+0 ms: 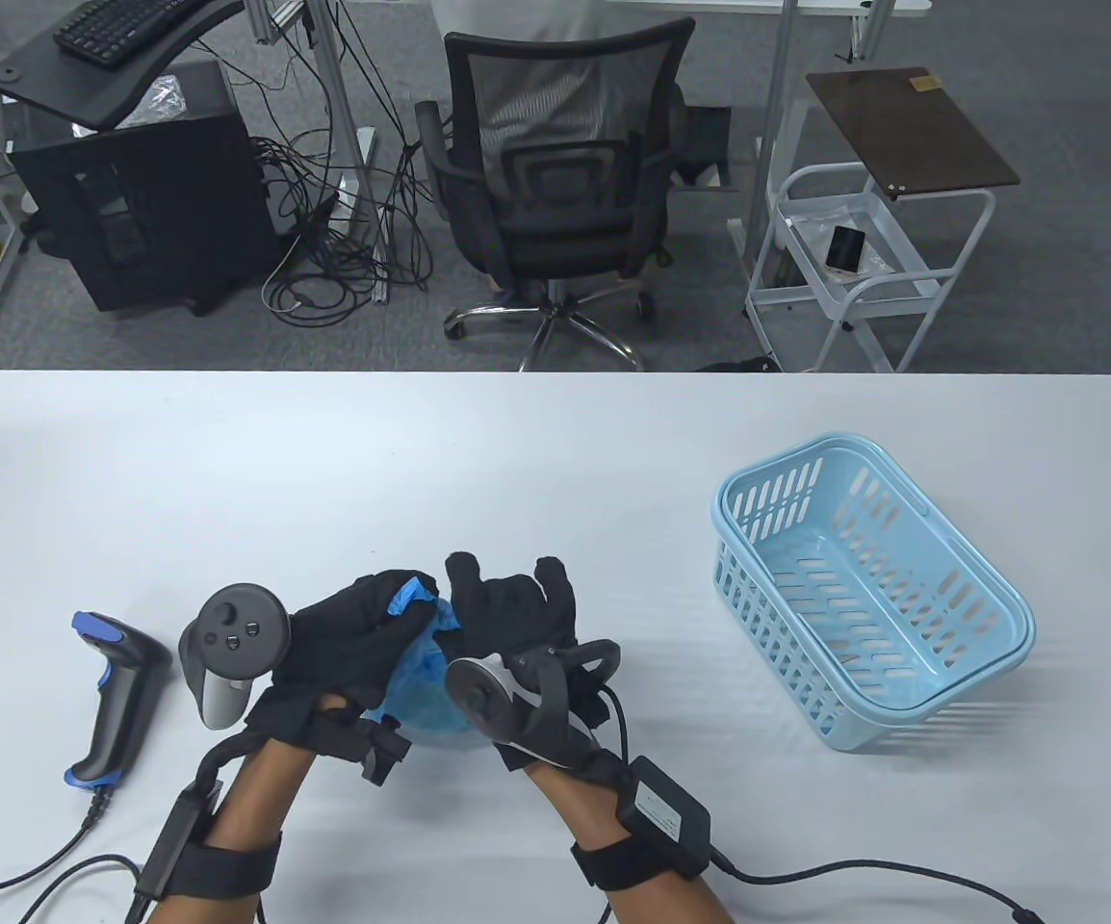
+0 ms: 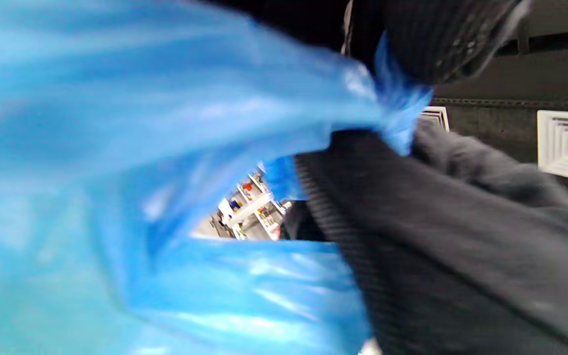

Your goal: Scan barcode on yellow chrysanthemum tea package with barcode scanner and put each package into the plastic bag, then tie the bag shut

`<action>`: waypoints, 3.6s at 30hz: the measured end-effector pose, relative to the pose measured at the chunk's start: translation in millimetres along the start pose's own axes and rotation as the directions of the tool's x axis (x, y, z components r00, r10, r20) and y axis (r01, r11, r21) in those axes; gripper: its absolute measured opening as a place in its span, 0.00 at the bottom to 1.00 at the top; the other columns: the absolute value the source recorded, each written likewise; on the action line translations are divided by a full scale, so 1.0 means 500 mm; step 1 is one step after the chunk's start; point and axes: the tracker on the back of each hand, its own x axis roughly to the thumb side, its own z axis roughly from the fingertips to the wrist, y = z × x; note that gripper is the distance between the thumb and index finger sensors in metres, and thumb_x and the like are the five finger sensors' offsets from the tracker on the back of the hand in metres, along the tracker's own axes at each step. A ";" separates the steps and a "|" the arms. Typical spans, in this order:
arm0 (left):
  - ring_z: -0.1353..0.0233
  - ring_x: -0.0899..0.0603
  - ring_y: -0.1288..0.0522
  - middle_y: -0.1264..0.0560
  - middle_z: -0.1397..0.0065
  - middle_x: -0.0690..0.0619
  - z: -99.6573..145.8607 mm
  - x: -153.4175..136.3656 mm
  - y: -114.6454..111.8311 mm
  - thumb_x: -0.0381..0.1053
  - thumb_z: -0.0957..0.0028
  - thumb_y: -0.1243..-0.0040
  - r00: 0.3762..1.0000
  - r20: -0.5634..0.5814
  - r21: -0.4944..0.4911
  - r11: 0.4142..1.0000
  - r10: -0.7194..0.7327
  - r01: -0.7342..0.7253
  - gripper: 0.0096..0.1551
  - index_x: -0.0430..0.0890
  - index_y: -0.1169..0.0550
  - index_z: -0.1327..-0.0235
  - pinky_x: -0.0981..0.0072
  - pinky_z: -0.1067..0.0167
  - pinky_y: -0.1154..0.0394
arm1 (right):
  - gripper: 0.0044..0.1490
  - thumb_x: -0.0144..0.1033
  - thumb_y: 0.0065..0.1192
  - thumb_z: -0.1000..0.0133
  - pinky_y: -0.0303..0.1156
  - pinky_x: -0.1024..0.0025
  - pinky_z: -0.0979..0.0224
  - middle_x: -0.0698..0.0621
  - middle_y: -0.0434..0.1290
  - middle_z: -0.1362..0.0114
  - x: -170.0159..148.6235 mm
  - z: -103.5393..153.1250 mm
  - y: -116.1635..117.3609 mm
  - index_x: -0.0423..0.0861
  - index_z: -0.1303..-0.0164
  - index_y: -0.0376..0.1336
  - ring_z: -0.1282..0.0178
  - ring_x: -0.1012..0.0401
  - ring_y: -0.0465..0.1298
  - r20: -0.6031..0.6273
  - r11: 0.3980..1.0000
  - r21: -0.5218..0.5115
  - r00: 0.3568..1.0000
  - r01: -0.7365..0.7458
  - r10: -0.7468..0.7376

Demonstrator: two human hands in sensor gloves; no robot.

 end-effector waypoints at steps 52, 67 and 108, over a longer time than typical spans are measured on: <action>0.27 0.40 0.25 0.34 0.20 0.54 -0.009 -0.023 0.016 0.61 0.51 0.35 0.942 -0.037 -0.237 0.912 0.335 -0.333 0.27 0.60 0.28 0.39 0.34 0.27 0.37 | 0.29 0.47 0.60 0.49 0.54 0.32 0.23 0.46 0.61 0.23 -0.100 -0.001 0.011 0.47 0.41 0.61 0.21 0.40 0.60 -0.434 0.464 0.138 0.475 0.875 -0.766; 0.42 0.40 0.17 0.22 0.37 0.51 0.013 -0.050 0.041 0.61 0.53 0.37 0.938 -0.306 0.026 0.986 0.163 -0.163 0.20 0.44 0.14 0.70 0.36 0.33 0.30 | 0.21 0.49 0.62 0.50 0.60 0.35 0.26 0.45 0.67 0.26 -0.147 0.007 -0.020 0.45 0.60 0.73 0.24 0.40 0.64 -0.490 0.735 0.007 0.643 0.678 -0.588; 0.39 0.38 0.20 0.19 0.39 0.51 0.108 -0.218 0.002 0.63 0.53 0.41 0.701 -0.713 -0.068 0.997 -0.024 -0.035 0.21 0.49 0.13 0.68 0.36 0.33 0.33 | 0.20 0.48 0.65 0.52 0.61 0.36 0.27 0.46 0.69 0.28 -0.259 0.137 0.095 0.47 0.61 0.76 0.24 0.38 0.63 -0.835 0.785 0.208 0.524 0.584 -0.168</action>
